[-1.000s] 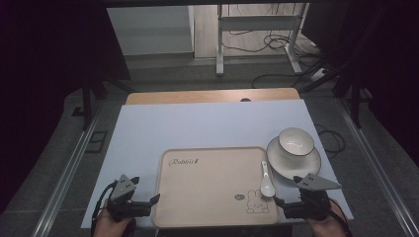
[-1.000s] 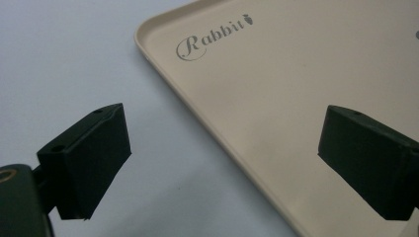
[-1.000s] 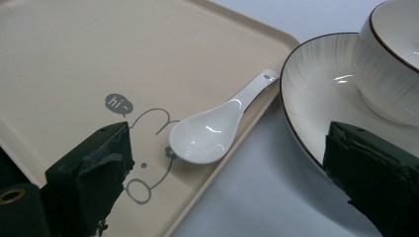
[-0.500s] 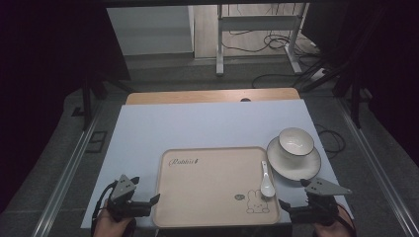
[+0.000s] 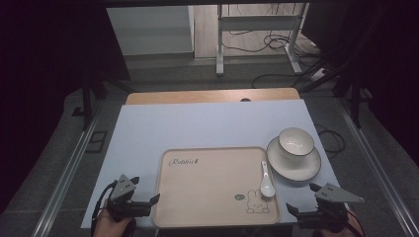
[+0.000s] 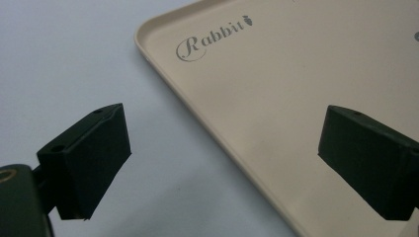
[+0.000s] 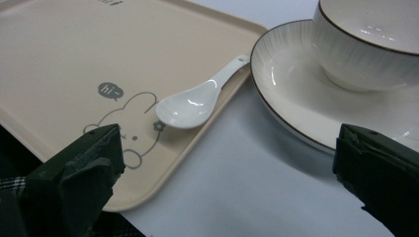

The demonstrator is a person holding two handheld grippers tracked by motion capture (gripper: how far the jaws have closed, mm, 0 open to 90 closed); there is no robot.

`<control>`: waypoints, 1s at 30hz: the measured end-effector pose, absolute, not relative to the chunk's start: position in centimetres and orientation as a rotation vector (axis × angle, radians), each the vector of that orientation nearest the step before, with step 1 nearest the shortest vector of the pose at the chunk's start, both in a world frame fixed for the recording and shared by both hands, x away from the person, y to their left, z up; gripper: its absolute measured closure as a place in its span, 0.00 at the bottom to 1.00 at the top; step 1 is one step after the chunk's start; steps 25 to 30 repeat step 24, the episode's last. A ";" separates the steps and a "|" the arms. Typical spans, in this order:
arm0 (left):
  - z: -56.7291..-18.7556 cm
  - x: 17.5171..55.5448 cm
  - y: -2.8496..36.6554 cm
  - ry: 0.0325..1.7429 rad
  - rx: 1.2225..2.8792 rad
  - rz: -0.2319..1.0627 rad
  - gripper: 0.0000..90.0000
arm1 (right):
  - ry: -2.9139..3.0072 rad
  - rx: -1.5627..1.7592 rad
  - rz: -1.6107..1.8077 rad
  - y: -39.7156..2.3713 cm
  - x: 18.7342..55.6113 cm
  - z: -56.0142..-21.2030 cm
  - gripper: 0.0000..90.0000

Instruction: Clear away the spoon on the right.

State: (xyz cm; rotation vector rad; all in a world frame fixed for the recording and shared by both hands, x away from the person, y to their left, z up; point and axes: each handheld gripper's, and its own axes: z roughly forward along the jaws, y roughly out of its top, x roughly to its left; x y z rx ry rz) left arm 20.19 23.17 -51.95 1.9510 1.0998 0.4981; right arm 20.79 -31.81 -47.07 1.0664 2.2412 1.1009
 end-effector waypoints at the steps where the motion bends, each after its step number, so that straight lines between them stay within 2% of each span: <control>1: -51.9 20.2 23.2 1.100 1.951 0.498 0.06 | 2.242 1.071 1.101 -32.0 20.7 -47.2 0.00; 15: -51.9 20.2 23.2 1.099 1.949 0.496 0.06 | 2.243 1.139 1.125 -33.5 20.2 -48.7 0.00; 30: -51.9 20.2 23.1 1.097 1.953 0.497 0.06 | 2.234 1.151 1.120 -33.6 20.2 -48.8 0.00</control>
